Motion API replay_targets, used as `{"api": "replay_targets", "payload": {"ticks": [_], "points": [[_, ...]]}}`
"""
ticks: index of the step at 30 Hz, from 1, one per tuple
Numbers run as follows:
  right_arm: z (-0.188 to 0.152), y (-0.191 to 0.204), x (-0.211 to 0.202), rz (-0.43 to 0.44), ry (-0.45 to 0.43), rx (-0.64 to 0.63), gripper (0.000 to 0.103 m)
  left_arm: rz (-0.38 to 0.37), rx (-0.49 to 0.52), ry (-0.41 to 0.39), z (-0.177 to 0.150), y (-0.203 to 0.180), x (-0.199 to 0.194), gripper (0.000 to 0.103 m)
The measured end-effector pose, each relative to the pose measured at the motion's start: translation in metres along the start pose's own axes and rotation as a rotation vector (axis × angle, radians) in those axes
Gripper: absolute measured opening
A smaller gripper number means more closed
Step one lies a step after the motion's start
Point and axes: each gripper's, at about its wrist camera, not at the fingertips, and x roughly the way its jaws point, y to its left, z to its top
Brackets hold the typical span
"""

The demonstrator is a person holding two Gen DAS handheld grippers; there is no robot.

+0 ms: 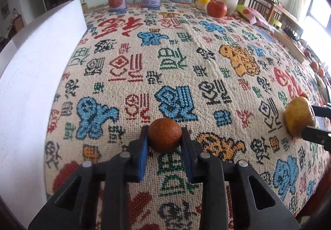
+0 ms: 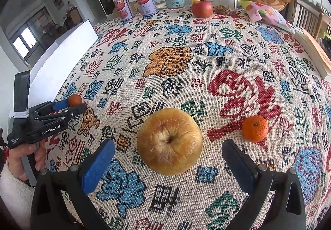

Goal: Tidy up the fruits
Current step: 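Close the left tool on the dark orange mandarin while the right tool holds the yellow apple, then carry the yellow apple and dark mandarin into the box and open both tools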

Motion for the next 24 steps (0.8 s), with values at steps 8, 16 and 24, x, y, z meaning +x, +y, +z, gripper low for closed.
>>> {"api": "replay_targets", "payload": {"ticks": [8, 16, 24], "points": [[0.006, 0.022, 0.001, -0.016, 0.065, -0.038, 0.065, -0.210, -0.218, -0.065, -0.013, 0.037, -0.091, 0.028], [0.079, 0.173, -0.053, 0.293, -0.104, -0.208, 0.065, -0.169, -0.420, -0.298, 0.024, 0.137, -0.228, 0.029], [0.134, 0.342, 0.001, 0.423, -0.100, -0.440, 0.065, 0.070, -0.708, -0.030, 0.016, 0.263, -0.122, 0.029]]}}
